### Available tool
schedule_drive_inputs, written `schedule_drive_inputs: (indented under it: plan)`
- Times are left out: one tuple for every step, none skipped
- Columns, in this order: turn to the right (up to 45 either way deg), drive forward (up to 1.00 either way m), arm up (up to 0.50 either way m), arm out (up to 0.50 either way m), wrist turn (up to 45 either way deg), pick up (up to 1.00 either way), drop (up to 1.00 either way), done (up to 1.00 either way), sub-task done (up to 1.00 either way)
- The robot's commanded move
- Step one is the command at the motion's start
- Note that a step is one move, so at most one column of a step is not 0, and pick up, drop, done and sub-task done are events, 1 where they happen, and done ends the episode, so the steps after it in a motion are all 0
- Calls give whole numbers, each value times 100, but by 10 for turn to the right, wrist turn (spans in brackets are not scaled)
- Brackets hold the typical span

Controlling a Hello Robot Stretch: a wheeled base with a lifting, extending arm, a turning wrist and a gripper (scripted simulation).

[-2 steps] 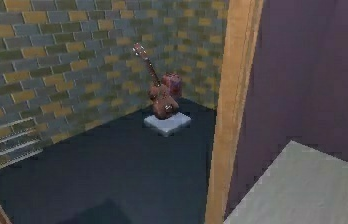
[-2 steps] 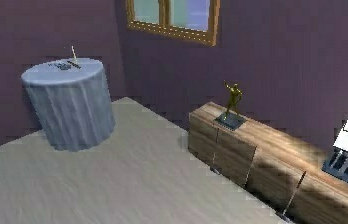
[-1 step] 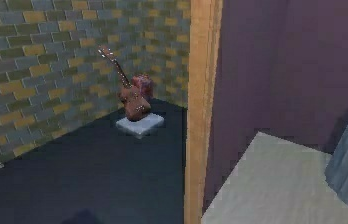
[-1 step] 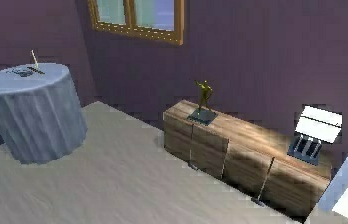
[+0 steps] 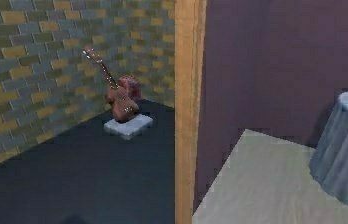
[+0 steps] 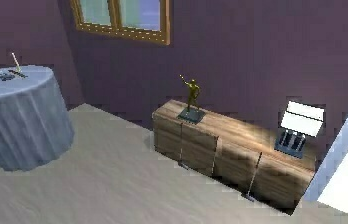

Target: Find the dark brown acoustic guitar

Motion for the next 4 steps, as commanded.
schedule_drive_inputs:
  plan:
    - [0,50,0,0,0,0,0,0,0]
    - [-450,0,0,0,0,0,0,0,0]
    - [-450,0,0,0,0,0,0,0,0]
    - [-450,0,0,0,0,0,0,0,0]
